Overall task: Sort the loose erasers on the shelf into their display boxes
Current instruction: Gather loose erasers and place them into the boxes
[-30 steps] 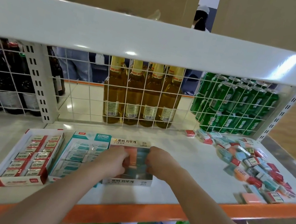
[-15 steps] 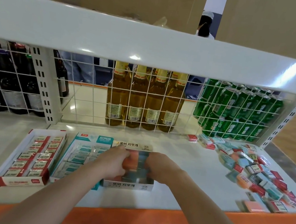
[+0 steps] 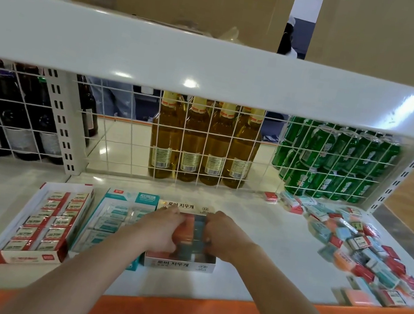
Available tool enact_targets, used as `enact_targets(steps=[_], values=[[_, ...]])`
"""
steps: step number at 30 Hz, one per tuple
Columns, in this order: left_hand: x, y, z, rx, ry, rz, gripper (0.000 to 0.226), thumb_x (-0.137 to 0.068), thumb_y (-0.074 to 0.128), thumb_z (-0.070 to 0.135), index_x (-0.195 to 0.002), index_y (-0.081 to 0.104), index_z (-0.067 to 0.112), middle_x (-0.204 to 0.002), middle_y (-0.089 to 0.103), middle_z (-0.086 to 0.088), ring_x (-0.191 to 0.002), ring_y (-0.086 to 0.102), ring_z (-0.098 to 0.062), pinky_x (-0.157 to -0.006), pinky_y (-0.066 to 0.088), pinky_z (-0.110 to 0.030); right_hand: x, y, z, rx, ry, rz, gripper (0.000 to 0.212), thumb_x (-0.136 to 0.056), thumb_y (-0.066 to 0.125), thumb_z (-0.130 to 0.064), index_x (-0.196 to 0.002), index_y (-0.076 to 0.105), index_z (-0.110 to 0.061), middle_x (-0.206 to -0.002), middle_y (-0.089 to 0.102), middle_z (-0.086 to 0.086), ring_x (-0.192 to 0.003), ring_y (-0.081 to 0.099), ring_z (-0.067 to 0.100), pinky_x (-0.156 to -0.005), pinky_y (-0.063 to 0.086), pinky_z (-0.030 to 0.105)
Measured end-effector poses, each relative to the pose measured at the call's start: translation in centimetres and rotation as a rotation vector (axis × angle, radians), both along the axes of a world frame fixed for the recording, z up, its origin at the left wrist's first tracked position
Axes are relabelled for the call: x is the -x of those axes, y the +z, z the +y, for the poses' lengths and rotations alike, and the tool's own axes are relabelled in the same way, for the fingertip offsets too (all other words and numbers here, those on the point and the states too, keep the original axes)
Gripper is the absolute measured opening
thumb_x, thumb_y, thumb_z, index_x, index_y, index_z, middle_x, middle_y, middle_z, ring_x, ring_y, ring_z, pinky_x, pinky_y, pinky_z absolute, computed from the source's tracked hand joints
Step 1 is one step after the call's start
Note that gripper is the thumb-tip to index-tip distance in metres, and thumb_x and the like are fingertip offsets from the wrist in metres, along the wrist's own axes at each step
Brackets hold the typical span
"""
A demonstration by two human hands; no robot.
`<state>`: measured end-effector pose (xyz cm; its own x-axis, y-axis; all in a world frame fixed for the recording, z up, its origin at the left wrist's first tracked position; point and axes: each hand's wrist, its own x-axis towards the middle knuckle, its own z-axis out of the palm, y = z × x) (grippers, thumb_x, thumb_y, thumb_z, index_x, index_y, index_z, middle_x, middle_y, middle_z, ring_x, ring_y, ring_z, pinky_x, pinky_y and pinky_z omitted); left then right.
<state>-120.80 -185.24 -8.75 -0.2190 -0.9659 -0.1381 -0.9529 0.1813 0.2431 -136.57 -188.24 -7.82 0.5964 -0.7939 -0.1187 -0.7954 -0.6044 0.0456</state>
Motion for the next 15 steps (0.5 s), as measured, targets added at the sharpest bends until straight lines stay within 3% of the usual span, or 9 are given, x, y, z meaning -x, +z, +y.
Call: enact_targets(steps=[5,9,15], values=[[-0.1,-0.1,0.3,0.039,-0.022,-0.040,0.038,-0.079,0.064,0.026,-0.116,0.054,0.022,-0.116,0.049,0.003,-0.101,0.050,-0.015,-0.081,0.043,-0.023,-0.2,-0.1,-0.2,-0.060,-0.041,0.045,0.021,-0.091,0.051,-0.014,-0.104,0.063,-0.002,-0.111,0.062,0.014,-0.101,0.059,0.027,-0.083,0.048,0.031],[0.0,-0.2,0.2,0.051,-0.038,-0.051,0.031,-0.080,0.064,0.029,-0.109,0.057,0.022,-0.113,0.051,0.002,-0.096,0.051,-0.014,-0.080,0.044,-0.024,-0.1,-0.5,-0.3,-0.065,-0.018,0.038,0.024,-0.088,0.055,-0.017,-0.109,0.063,-0.009,-0.111,0.062,0.010,-0.102,0.059,0.026,-0.088,0.050,0.033],[-0.1,-0.3,0.1,0.066,-0.067,-0.061,0.033,-0.081,0.063,0.032,-0.112,0.057,0.022,-0.112,0.050,0.003,-0.094,0.050,-0.013,-0.076,0.042,-0.022,0.2,-0.9,-0.4,-0.086,0.000,-0.021,0.026,-0.087,0.059,-0.023,-0.112,0.062,-0.016,-0.112,0.062,0.005,-0.104,0.058,0.023,-0.090,0.050,0.032]])
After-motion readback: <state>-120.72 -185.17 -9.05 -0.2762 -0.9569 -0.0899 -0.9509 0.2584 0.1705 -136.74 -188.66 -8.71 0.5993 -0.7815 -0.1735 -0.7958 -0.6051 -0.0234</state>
